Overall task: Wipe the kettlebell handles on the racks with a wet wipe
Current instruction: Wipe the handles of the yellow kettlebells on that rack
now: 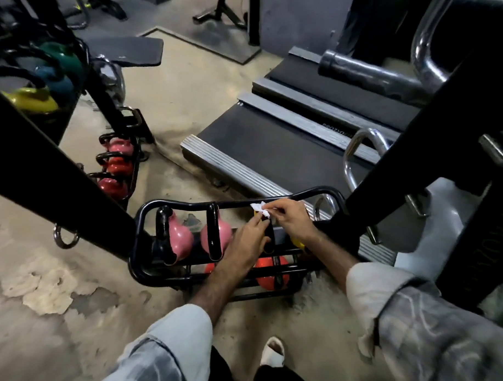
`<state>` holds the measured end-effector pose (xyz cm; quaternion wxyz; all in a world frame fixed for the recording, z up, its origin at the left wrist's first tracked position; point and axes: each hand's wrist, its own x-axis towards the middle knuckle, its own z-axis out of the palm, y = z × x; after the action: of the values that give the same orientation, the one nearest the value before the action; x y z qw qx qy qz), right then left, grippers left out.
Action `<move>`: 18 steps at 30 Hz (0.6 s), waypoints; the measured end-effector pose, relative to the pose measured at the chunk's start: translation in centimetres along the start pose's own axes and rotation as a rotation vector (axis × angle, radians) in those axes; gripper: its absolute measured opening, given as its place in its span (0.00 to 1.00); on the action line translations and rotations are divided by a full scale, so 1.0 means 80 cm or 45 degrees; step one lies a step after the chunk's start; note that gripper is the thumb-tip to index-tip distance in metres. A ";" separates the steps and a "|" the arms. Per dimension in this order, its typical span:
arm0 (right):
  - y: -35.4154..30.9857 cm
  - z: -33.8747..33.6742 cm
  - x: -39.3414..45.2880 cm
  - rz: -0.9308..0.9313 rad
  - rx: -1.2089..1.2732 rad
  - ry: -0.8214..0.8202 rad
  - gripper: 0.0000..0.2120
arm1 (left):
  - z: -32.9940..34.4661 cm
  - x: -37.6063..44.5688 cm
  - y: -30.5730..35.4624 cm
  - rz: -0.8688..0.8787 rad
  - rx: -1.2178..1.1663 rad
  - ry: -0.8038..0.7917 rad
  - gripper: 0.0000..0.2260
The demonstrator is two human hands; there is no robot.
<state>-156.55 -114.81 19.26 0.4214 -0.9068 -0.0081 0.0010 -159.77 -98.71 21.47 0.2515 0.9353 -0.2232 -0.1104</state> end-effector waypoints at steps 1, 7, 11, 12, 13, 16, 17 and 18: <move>0.003 0.000 0.004 -0.010 -0.003 -0.039 0.07 | 0.004 -0.002 0.001 0.006 0.047 0.004 0.19; -0.008 -0.002 0.046 -0.027 -0.096 -0.227 0.08 | 0.006 -0.002 0.005 0.049 0.124 0.048 0.13; -0.012 0.003 0.085 -0.003 -0.271 -0.458 0.10 | 0.003 0.016 0.011 0.093 0.154 -0.005 0.14; -0.011 0.004 0.091 0.002 -0.294 -0.492 0.10 | 0.002 0.020 0.014 0.067 0.145 -0.009 0.14; -0.008 0.004 0.095 0.003 -0.311 -0.521 0.10 | 0.000 0.022 0.015 0.030 0.140 -0.017 0.15; -0.006 -0.008 0.089 -0.089 -0.354 -0.578 0.08 | -0.005 0.026 0.019 -0.007 0.188 -0.069 0.17; -0.005 -0.013 0.083 -0.154 -0.367 -0.592 0.08 | -0.005 0.025 0.020 0.016 0.208 -0.086 0.17; -0.004 -0.020 0.079 -0.226 -0.398 -0.613 0.08 | -0.005 0.025 0.020 0.040 0.220 -0.098 0.16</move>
<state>-150.25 -115.70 20.55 0.2610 -0.9302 -0.1871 0.1778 -158.47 -100.73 22.47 0.1630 0.9449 -0.2561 -0.1226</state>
